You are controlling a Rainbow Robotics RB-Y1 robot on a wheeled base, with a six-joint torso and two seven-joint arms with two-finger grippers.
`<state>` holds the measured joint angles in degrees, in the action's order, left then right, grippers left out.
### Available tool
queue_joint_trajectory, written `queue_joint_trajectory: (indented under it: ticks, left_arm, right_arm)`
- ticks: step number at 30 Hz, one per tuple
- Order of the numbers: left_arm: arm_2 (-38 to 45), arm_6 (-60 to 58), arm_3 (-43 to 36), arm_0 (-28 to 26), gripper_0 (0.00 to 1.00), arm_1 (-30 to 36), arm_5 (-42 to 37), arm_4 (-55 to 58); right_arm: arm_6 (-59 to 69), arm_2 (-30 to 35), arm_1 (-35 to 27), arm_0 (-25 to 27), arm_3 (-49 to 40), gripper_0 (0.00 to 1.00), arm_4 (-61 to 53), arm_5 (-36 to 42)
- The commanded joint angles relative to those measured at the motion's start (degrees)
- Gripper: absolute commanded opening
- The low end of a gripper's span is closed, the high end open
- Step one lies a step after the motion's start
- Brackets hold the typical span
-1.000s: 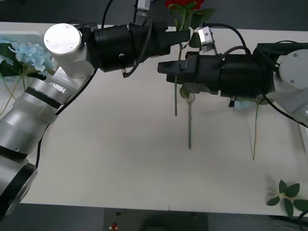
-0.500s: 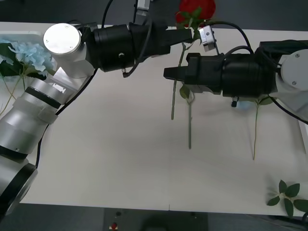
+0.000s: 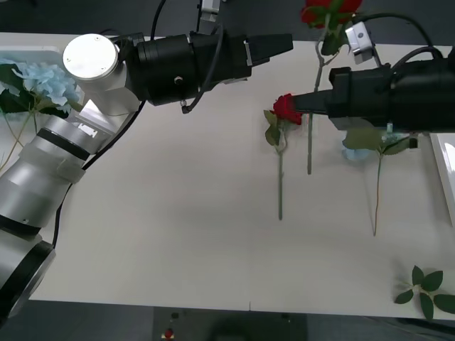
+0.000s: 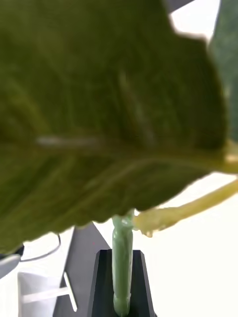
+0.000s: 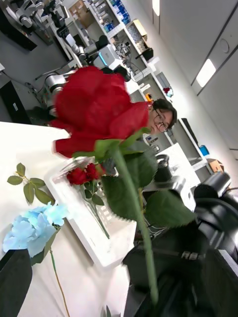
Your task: Put the red flowers into the right box and the blue flowers into the left box
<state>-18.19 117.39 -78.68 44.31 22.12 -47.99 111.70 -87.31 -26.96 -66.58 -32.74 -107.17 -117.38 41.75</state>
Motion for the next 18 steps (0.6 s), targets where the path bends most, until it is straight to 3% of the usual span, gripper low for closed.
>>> queue_joint_trajectory:
  ticks: [1, 9, 14, 18]
  left_arm:
    - [1.06, 2.5, -2.53, 0.25, 1.0, -0.32, 0.26, 1.15]
    - [1.14, 2.67, -2.53, 0.25, 1.0, 3.02, 0.09, 5.89]
    - [1.41, 2.85, -2.44, 0.34, 1.0, 7.59, 0.18, 9.15]
    - [1.58, 2.85, -2.18, 0.16, 1.0, 13.22, 0.18, 11.52]
  right_arm:
    - [2.5, 2.26, -8.92, -0.75, -0.58, 0.0, -3.47, 2.64]
    - [4.34, 5.95, -20.78, -0.75, 5.66, 0.0, 2.33, 8.88]
    - [9.53, 6.13, -22.19, -0.75, 10.41, 0.0, 13.23, 11.69]
    - [12.69, 5.69, -19.64, -0.75, 14.54, 0.0, 23.33, 12.57]
